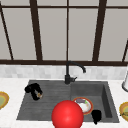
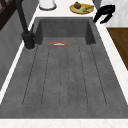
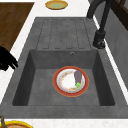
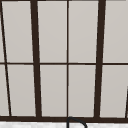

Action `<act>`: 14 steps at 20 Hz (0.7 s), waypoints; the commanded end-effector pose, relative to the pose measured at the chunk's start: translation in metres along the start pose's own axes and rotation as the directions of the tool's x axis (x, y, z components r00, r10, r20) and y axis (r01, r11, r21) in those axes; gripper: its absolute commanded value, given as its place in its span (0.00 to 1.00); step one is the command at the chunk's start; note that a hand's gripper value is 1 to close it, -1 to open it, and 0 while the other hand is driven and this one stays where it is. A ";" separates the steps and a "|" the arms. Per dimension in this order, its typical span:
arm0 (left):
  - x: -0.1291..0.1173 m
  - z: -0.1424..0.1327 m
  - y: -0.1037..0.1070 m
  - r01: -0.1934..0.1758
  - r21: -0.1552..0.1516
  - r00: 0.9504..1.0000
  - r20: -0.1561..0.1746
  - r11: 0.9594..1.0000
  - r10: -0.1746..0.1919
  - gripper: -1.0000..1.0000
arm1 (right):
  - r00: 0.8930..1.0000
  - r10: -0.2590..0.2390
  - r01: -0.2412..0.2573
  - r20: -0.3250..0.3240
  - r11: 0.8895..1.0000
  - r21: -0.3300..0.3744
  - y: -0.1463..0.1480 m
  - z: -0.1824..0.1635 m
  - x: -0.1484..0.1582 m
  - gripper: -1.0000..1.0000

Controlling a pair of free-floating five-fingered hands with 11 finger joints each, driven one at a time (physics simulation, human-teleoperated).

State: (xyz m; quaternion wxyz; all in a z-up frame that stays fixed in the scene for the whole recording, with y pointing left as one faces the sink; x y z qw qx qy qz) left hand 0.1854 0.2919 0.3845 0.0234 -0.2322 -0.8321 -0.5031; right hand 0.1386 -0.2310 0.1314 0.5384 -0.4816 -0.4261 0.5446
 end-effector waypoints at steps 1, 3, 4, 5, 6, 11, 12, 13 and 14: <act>0.002 -0.028 -0.005 0.006 -0.037 1.000 0.005 0.999 -0.006 1.00 | 1.000 0.000 0.000 0.000 1.000 0.000 0.000 0.000 0.000 0.50; 0.002 -0.042 -0.008 0.007 -0.038 1.000 0.005 0.999 -0.006 1.00 | 1.000 0.000 0.000 0.000 1.000 0.000 0.000 0.000 0.000 0.50; 0.003 -0.049 -0.009 0.007 -0.040 1.000 0.004 0.999 -0.007 1.00 | 1.000 0.000 0.000 0.000 1.000 0.000 0.000 0.000 0.000 0.50; 0.003 -0.056 -0.011 0.006 -0.042 1.000 0.002 0.999 -0.006 1.00 | 1.000 0.000 0.000 0.000 1.000 0.000 0.000 0.000 0.000 0.50; 0.003 -0.063 -0.012 0.007 -0.043 1.000 0.001 0.999 -0.007 1.00 | 1.000 0.000 0.000 0.000 1.000 0.000 0.000 0.000 0.000 0.50; 0.003 -0.097 -0.022 0.010 -0.050 1.000 -0.001 0.999 -0.010 1.00 | 1.000 0.000 0.000 0.000 1.000 0.000 0.000 0.000 0.000 0.50; 0.003 -0.103 -0.023 0.010 -0.051 1.000 -0.002 0.999 -0.011 1.00 | 1.000 0.000 0.000 0.000 1.000 0.000 0.000 0.000 0.000 0.50; 0.003 -0.110 -0.026 0.011 -0.053 1.000 -0.003 0.999 -0.011 1.00 | 1.000 0.000 0.000 0.000 1.000 0.000 0.000 0.000 0.000 0.50; 0.003 -0.117 -0.028 0.012 -0.054 1.000 -0.003 0.998 -0.012 1.00 | 1.000 0.000 0.000 0.000 1.000 0.000 0.000 0.000 0.000 0.50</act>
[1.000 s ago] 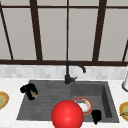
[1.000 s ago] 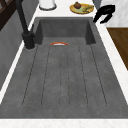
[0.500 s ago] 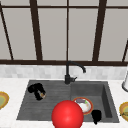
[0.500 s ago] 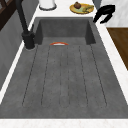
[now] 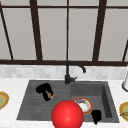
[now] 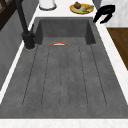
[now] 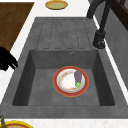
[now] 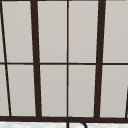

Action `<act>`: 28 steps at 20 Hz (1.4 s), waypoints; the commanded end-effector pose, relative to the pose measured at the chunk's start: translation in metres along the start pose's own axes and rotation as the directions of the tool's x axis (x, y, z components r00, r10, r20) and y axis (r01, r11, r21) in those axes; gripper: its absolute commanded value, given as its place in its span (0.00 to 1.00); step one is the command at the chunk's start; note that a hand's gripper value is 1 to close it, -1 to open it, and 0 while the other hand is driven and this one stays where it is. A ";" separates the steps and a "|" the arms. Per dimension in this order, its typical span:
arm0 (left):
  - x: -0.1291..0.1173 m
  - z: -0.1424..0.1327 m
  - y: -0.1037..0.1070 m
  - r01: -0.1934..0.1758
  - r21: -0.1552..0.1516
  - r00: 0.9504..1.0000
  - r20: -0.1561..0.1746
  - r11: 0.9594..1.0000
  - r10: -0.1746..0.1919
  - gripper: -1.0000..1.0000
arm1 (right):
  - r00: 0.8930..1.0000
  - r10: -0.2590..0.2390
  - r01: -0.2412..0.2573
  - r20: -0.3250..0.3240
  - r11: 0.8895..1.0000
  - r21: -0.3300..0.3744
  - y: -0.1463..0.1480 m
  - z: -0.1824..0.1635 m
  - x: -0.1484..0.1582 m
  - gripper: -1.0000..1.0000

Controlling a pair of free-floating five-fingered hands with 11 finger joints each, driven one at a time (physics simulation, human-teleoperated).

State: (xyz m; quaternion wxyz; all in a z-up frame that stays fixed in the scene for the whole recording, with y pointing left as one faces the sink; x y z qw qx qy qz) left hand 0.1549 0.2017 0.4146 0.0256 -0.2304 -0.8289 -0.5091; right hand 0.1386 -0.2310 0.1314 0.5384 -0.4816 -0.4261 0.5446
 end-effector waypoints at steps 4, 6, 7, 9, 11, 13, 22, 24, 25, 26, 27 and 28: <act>-0.001 -0.046 -0.014 0.018 -0.048 1.000 0.001 0.999 -0.018 1.00 | 1.000 0.000 0.000 0.000 1.000 0.000 0.000 0.000 0.000 0.50; -0.004 -0.059 -0.018 0.020 -0.050 1.000 -0.006 0.999 -0.021 1.00 | 1.000 0.000 0.000 0.000 1.000 0.000 0.000 0.000 0.000 0.50; -0.005 -0.065 -0.021 0.021 -0.052 1.000 -0.007 0.998 -0.022 1.00 | 1.000 0.000 0.000 0.000 1.000 0.000 0.000 0.000 0.000 0.50; -0.008 -0.078 -0.026 0.022 -0.055 1.000 -0.008 0.998 -0.023 1.00 | 1.000 0.000 0.000 0.000 1.000 0.000 0.000 0.000 0.000 0.50; -0.010 -0.091 -0.031 0.021 -0.058 1.000 -0.011 0.998 -0.022 1.00 | 1.000 0.000 0.000 0.000 1.000 0.000 0.000 0.000 0.000 0.50; -0.014 -0.102 -0.039 0.014 -0.065 1.000 -0.018 0.998 -0.015 1.00 | 1.000 0.000 0.000 0.000 1.000 0.000 0.000 0.000 0.000 0.50; -0.028 -0.161 -0.069 0.030 -0.074 0.999 -0.021 0.997 -0.032 1.00 | 1.000 0.000 0.000 0.000 1.000 0.000 0.000 0.000 0.000 0.50; -0.037 -0.171 -0.079 0.033 -0.079 0.999 -0.020 0.996 -0.035 1.00 | 1.000 0.000 0.000 0.000 1.000 0.000 0.000 0.000 0.000 0.50; -0.042 -0.176 -0.087 0.034 -0.080 0.999 -0.019 0.996 -0.036 1.00 | 1.000 0.000 0.000 0.000 1.000 0.000 0.000 0.000 0.000 0.50; -0.049 -0.179 -0.096 0.032 -0.079 0.999 -0.021 0.996 -0.034 1.00 | 1.000 0.000 0.000 0.000 1.000 0.000 0.000 0.000 0.000 0.50; -0.059 -0.182 -0.102 0.029 -0.077 0.999 -0.023 0.997 -0.030 1.00 | 1.000 0.000 0.000 0.000 1.000 0.000 0.000 0.000 0.000 0.50; -0.069 -0.184 -0.108 0.027 -0.072 0.999 -0.024 0.997 -0.028 1.00 | 1.000 0.000 0.000 0.000 1.000 0.000 0.000 0.000 0.000 0.50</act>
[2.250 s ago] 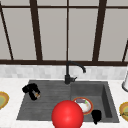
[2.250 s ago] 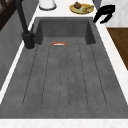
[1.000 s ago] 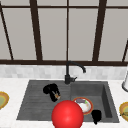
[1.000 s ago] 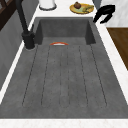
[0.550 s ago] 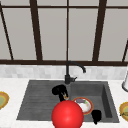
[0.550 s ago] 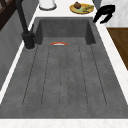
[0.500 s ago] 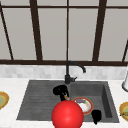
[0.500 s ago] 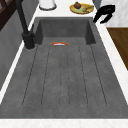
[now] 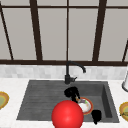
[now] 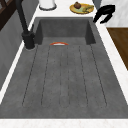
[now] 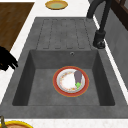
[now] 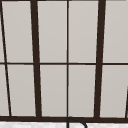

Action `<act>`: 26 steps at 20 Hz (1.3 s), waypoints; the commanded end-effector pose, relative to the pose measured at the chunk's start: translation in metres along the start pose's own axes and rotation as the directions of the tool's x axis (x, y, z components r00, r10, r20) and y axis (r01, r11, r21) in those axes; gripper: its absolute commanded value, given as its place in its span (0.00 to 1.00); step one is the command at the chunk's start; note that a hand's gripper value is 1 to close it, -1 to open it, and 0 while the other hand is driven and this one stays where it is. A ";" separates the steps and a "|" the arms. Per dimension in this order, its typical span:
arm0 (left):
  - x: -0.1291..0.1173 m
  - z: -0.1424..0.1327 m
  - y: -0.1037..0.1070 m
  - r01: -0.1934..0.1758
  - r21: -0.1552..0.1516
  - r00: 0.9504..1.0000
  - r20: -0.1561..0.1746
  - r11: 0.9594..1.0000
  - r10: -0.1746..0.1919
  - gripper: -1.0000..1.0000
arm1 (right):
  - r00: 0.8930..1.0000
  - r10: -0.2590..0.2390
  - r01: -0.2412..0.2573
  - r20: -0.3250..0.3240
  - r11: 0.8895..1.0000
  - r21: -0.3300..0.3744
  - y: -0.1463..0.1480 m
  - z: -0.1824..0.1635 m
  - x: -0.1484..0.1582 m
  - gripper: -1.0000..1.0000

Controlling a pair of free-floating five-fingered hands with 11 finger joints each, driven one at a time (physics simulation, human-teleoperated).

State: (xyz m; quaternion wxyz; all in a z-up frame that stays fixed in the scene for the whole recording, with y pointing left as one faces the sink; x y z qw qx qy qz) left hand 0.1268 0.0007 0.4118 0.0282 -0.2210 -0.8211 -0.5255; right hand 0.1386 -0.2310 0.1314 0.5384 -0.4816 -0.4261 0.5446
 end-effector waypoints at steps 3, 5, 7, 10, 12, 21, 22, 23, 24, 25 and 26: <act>-0.047 -0.002 -0.037 0.028 -0.014 0.999 0.021 1.000 -0.027 1.00 | 1.000 0.000 0.000 0.000 1.000 0.000 0.000 0.000 0.000 0.50; -0.067 0.005 -0.044 0.014 -0.013 0.999 0.029 1.000 -0.014 1.00 | 1.000 0.000 0.000 0.000 1.000 0.000 0.000 0.000 0.000 0.50; -0.087 0.015 -0.051 -0.003 -0.008 1.000 0.028 1.000 0.003 1.00 | 1.000 0.000 0.000 0.000 1.000 0.000 0.000 0.000 0.000 0.50; -0.114 0.029 -0.063 -0.019 -0.017 0.999 0.038 1.000 0.019 1.00 | 1.000 0.000 0.000 0.000 1.000 0.000 0.000 0.000 0.000 0.50; -0.133 0.040 -0.069 -0.028 -0.020 0.999 0.035 0.999 0.029 1.00 | 1.000 0.000 0.000 0.000 1.000 0.000 0.000 0.000 0.000 0.50; -0.177 0.050 -0.139 0.020 -0.019 0.999 0.035 1.000 -0.019 1.00 | 1.000 0.000 0.000 0.000 1.000 0.000 0.000 0.000 0.000 0.50; -0.186 0.052 -0.145 0.037 -0.024 0.999 0.039 0.999 -0.036 1.00 | 1.000 0.000 0.000 0.000 1.000 0.000 0.000 0.000 0.000 0.50; -0.195 0.054 -0.151 0.038 -0.023 0.999 0.036 0.999 -0.037 1.00 | 1.000 0.000 0.000 0.000 1.000 0.000 0.000 0.000 0.000 0.50; -0.205 0.059 -0.156 0.038 -0.014 0.999 0.035 0.999 -0.037 1.00 | 1.000 0.000 0.000 0.000 1.000 0.000 0.000 0.000 0.000 0.50; -0.215 0.063 -0.160 0.031 -0.004 0.999 0.035 1.000 -0.031 1.00 | 1.000 0.000 0.000 0.000 1.000 0.000 0.000 0.000 0.000 0.50; -0.224 0.068 -0.164 0.015 -0.010 0.999 0.036 1.000 -0.014 1.00 | 1.000 0.000 0.000 0.000 1.000 0.000 0.000 0.000 0.000 0.50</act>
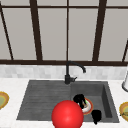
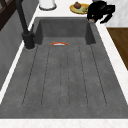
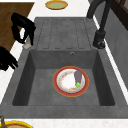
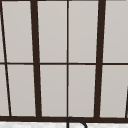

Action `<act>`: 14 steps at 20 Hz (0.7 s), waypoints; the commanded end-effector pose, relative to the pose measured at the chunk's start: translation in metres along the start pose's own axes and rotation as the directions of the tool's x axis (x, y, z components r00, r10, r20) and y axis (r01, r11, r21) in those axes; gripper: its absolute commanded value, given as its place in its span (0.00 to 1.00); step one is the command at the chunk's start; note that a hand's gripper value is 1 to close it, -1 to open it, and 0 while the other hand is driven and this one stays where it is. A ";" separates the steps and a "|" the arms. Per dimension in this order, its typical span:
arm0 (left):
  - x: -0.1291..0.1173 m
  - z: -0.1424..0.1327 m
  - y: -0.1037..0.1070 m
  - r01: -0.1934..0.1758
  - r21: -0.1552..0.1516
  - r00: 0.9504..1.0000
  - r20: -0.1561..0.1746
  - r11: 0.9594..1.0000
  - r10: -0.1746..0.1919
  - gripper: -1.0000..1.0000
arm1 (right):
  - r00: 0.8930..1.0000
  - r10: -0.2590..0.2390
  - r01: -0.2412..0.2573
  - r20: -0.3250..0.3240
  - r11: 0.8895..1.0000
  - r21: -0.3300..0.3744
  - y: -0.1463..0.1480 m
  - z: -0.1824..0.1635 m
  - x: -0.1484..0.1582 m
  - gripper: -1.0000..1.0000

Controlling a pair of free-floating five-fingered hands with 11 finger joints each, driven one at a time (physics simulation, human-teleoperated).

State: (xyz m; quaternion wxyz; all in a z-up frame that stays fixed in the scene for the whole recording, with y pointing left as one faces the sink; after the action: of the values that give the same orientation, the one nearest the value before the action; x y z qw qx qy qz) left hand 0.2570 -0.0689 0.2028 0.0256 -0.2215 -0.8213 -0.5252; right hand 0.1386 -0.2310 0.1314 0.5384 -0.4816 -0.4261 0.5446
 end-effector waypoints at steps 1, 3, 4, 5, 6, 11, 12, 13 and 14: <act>-0.033 0.019 -0.016 -0.016 -0.011 0.999 0.032 1.000 0.016 1.00 | 1.000 0.000 0.000 0.000 1.000 0.000 0.000 0.000 0.000 0.50; -0.048 0.026 -0.026 -0.023 -0.024 0.999 0.034 0.999 0.024 1.00 | 1.000 0.000 0.000 0.000 1.000 0.000 0.000 0.000 0.000 0.50; -0.056 0.031 -0.029 -0.028 -0.025 0.999 0.031 0.999 0.029 1.00 | 1.000 0.000 0.000 0.000 1.000 0.000 0.000 0.000 0.000 0.50; -0.063 0.037 -0.033 -0.038 -0.028 0.999 0.024 0.999 0.038 1.00 | 1.000 0.000 0.000 0.000 1.000 0.000 0.000 0.000 0.000 0.50; -0.070 0.043 -0.038 -0.043 -0.030 0.999 0.018 0.999 0.044 1.00 | 1.000 0.000 0.000 0.000 1.000 0.000 0.000 0.000 0.000 0.50; -0.105 0.062 -0.048 -0.056 -0.078 0.998 -0.028 0.995 0.054 1.00 | 1.000 0.000 0.000 0.000 1.000 0.000 0.000 0.000 0.000 0.50; -0.113 0.067 -0.051 -0.055 -0.086 0.998 -0.026 0.995 0.053 1.00 | 1.000 0.000 0.000 0.000 1.000 0.000 0.000 0.000 0.000 0.50; -0.121 0.070 -0.054 -0.052 -0.094 0.998 -0.025 0.994 0.050 1.00 | 1.000 0.000 0.000 0.000 1.000 0.000 0.000 0.000 0.000 0.50; -0.128 0.074 -0.057 -0.049 -0.097 0.999 -0.024 0.994 0.047 1.00 | 1.000 0.000 0.000 0.000 1.000 0.000 0.000 0.000 0.000 0.50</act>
State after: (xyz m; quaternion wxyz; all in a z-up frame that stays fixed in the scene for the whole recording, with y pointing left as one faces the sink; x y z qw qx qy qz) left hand 0.3465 -0.0670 0.1025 0.0319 -0.2233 -0.8126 -0.5374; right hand 0.1386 -0.2310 0.1314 0.5384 -0.4816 -0.4261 0.5446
